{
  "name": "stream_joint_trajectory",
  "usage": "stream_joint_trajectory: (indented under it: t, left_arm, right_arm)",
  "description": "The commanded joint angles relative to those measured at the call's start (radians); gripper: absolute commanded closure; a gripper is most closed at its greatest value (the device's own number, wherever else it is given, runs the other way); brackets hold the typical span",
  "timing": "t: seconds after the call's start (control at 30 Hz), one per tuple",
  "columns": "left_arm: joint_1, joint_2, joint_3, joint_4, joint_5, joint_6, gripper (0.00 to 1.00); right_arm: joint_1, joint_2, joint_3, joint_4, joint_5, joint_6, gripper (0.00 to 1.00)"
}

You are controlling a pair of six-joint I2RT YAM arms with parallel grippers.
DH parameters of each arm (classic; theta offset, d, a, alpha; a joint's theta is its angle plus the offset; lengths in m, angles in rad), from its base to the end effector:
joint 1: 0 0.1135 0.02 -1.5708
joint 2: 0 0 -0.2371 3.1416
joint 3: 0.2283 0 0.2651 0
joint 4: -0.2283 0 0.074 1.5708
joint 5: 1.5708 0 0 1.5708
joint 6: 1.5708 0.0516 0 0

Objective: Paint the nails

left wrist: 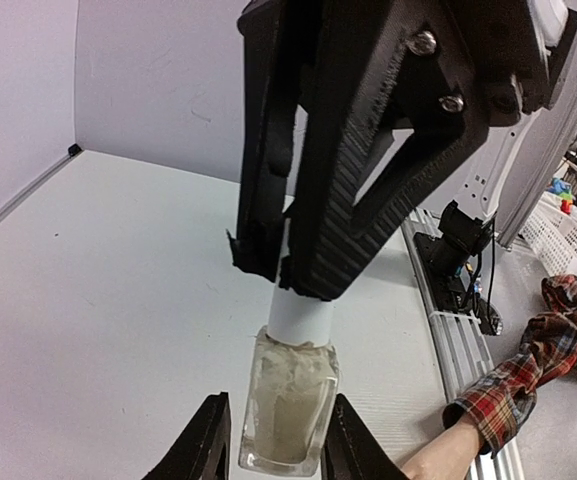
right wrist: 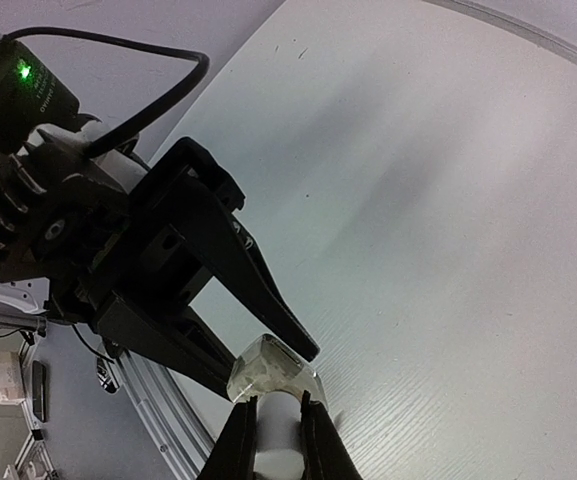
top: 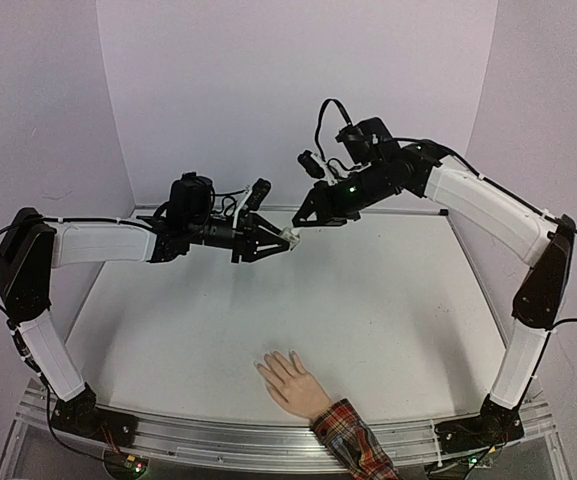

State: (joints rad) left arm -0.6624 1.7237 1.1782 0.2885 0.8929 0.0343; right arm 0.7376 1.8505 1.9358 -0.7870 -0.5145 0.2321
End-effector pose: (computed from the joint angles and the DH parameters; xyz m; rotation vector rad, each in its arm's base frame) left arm 0.2992 -0.2844 0.2381 1.2333 1.4584 -1.2426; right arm 0.3000 0.3069 0.3464 -0.8784 2.2365 1.0711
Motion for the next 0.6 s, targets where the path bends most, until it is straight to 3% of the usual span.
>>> stream_joint_trajectory:
  t: [0.0, 0.57]
  left_arm:
    - [-0.004, 0.001, 0.053, 0.024, -0.02, 0.0, 0.64]
    - [-0.004, 0.025, 0.084, -0.017, -0.011, 0.003, 0.61]
  right_arm:
    - [0.003, 0.014, 0.039, 0.0, -0.012, -0.014, 1.0]
    - [0.004, 0.031, 0.085, -0.066, 0.041, -0.042, 1.0]
